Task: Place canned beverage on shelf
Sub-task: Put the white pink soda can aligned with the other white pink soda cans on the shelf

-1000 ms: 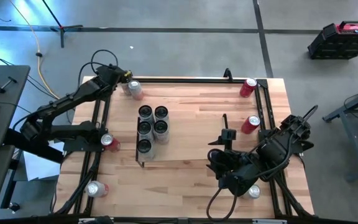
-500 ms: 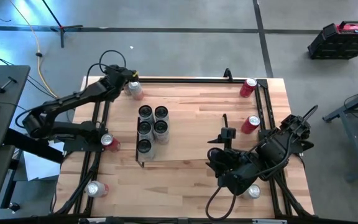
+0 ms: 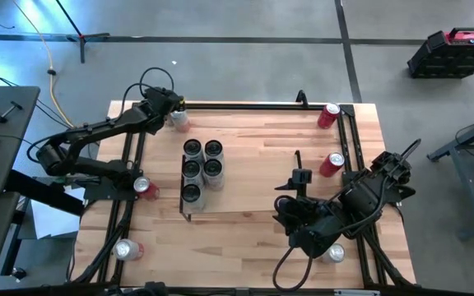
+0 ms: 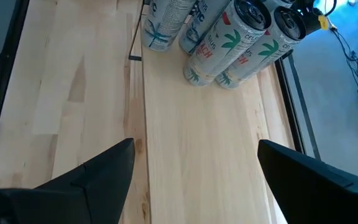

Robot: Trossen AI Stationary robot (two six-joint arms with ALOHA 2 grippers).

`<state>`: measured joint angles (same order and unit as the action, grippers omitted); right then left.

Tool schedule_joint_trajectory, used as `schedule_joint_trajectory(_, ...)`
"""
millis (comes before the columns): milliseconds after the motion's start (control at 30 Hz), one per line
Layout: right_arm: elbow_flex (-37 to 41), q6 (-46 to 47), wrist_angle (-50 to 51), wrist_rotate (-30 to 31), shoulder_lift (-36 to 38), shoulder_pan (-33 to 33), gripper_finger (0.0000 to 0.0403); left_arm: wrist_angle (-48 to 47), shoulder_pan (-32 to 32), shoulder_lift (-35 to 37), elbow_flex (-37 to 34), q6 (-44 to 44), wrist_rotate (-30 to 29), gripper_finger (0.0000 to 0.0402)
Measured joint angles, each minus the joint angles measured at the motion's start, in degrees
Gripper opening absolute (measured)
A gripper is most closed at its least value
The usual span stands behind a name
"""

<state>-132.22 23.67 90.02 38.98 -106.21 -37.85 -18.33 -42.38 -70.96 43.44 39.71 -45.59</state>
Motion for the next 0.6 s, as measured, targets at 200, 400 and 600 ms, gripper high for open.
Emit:
schedule_joint_trajectory(200, 0.0, -3.3, 0.0, 1.3, 0.1, 1.8, 0.0323, 0.3, -1.7, 0.9, 0.0, -1.7, 2.3, 0.0317)
schedule_joint_trajectory(400, 0.0, -5.7, 0.0, 2.8, 3.0, 4.1, 0.0323, -0.7, -3.4, 0.9, 0.0, -2.4, 6.4, 0.0317)
schedule_joint_trajectory(600, 0.0, -5.8, 0.0, 2.9, 4.6, 4.9, 0.0323, 0.4, -3.9, 0.9, 0.0, -1.8, 7.8, 0.0317)
